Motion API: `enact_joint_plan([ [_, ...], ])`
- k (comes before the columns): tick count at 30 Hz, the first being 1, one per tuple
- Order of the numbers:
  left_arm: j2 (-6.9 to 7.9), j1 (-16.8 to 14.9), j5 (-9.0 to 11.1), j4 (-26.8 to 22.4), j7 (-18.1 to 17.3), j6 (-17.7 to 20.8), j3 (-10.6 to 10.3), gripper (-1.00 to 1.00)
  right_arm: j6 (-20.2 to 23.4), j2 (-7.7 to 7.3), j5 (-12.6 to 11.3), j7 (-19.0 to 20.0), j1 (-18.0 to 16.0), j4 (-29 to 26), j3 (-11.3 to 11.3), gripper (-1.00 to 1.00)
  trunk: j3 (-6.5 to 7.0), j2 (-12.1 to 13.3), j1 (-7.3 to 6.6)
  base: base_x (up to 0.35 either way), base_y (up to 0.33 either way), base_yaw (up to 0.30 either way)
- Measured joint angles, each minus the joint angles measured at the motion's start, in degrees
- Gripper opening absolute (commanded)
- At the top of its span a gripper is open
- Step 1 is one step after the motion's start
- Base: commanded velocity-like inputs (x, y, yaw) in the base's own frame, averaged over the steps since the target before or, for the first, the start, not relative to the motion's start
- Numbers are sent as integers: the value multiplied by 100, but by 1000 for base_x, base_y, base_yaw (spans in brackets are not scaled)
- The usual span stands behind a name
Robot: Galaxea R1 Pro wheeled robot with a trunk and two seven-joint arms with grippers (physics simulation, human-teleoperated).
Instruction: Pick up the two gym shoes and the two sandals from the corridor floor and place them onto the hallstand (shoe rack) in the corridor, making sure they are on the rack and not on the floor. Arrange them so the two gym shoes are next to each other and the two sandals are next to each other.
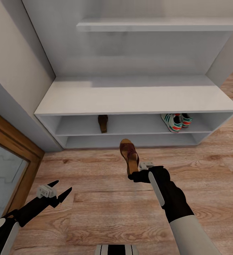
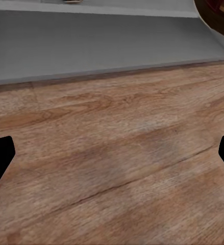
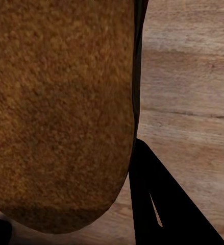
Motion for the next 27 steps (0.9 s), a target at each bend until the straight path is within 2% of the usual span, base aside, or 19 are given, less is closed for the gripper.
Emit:
enact_joint_plan([
  [7, 8, 123, 25, -6, -83, -81, 20, 100, -1, 0, -1, 0, 0, -44, 0, -100, 0, 0, 0, 4, 0, 0],
  [9, 8, 156, 30, -2, -383, -195, 49, 100, 0, 0, -2, 1, 0, -128, 0, -100, 0, 0, 0, 0, 0, 0],
  [11, 9, 166, 30, -1, -675, -247, 168, 100, 0, 0, 0, 1, 0, -165, 0, -100, 0, 0, 0, 0, 0, 0],
  [16, 6, 172, 32, 9, -1389, -280, 652, 100, 2, 0, 1, 1, 0, -188, 0, -100, 0, 0, 0, 0, 0, 0],
  [19, 2, 173, 35, 17, -1653, -283, 885, 100, 2, 0, 2, 1, 0, -190, 0, -100, 0, 0, 0, 32, 13, 0],
  [22, 0, 173, 37, 17, -1733, -284, 967, 100, -1, 0, 6, 1, 0, -191, 0, -100, 0, 0, 0, 150, 104, 0],
  [27, 0, 173, 37, 12, -1760, -284, 992, 100, 0, 0, 3, 1, 0, -191, 2, -100, 0, 0, 0, 238, 182, 0],
])
